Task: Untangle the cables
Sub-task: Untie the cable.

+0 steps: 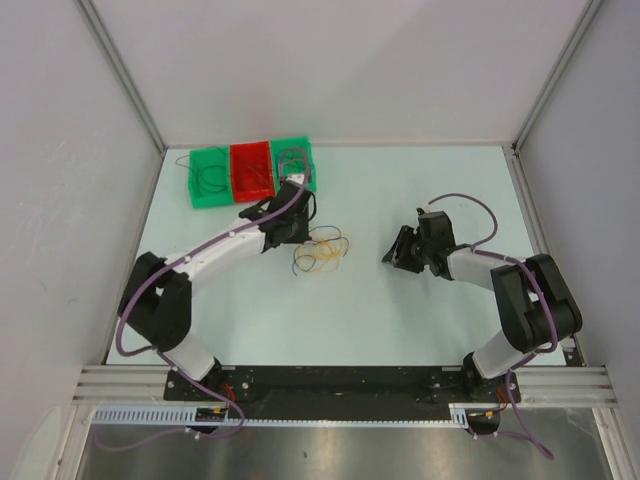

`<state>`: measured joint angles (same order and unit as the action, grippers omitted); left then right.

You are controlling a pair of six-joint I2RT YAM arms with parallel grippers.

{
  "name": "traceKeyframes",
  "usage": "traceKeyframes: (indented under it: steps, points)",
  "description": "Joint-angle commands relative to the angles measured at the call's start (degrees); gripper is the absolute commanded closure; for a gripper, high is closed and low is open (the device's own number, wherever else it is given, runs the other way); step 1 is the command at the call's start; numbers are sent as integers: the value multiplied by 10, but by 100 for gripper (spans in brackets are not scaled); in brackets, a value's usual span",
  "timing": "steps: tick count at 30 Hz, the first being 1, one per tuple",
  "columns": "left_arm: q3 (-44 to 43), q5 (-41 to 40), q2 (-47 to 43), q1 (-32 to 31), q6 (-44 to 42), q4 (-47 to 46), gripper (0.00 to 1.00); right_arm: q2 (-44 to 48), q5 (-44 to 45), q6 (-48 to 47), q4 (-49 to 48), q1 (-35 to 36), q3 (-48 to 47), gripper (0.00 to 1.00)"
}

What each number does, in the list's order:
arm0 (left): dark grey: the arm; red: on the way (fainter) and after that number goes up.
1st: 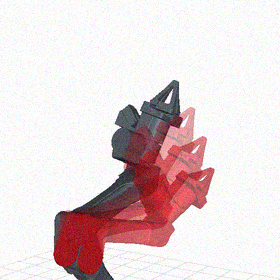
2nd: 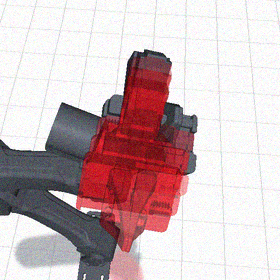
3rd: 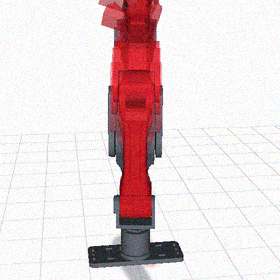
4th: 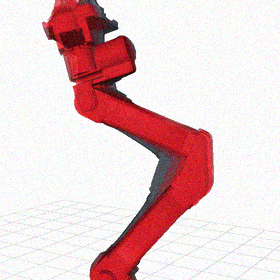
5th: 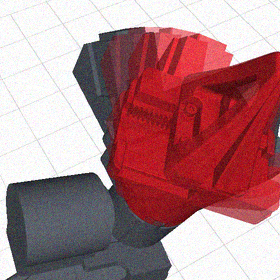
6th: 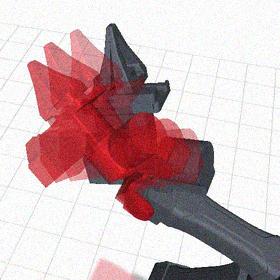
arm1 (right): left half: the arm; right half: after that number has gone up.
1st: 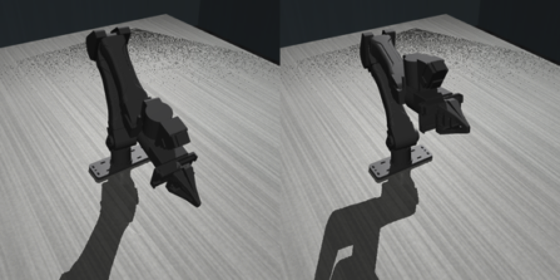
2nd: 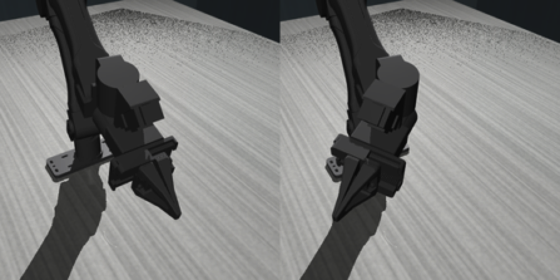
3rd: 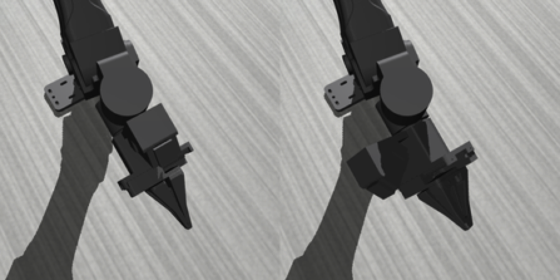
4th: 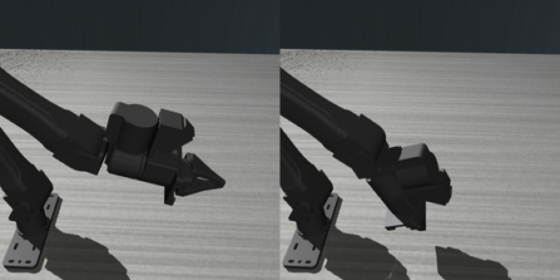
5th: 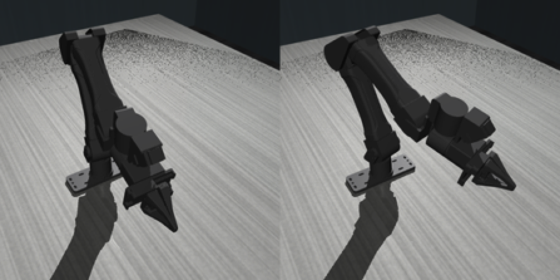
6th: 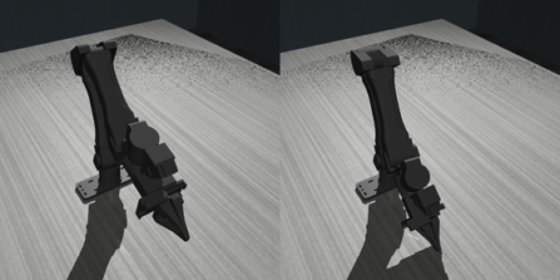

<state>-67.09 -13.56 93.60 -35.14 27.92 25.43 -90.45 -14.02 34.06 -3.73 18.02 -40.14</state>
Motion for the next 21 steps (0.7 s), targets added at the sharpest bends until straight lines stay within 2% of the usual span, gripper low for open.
traceKeyframes:
  steps: [1,8,10,13,17,20,21]
  points:
    - [-79,-11,-69,-4,-16,35,100,-5,-3,0,-14,-3,-2,54]
    - [-204,-13,-113,-4,-30,113,100,-5,-4,1,-14,-3,-2,54]
    - [-270,-1,-119,-5,-33,137,100,-5,-4,0,-14,-3,-2,54]
    - [-341,41,-133,-5,-44,157,100,-5,-4,0,-14,-2,-2,54]
    - [-371,65,-169,-5,-46,142,100,-5,-4,1,-13,-2,-2,54]
    - [-416,118,-185,-5,-50,136,100,-5,-4,1,-13,-2,-2,54]
    - [-449,162,-187,-5,-62,135,100,-5,-5,0,-13,-2,-2,54]
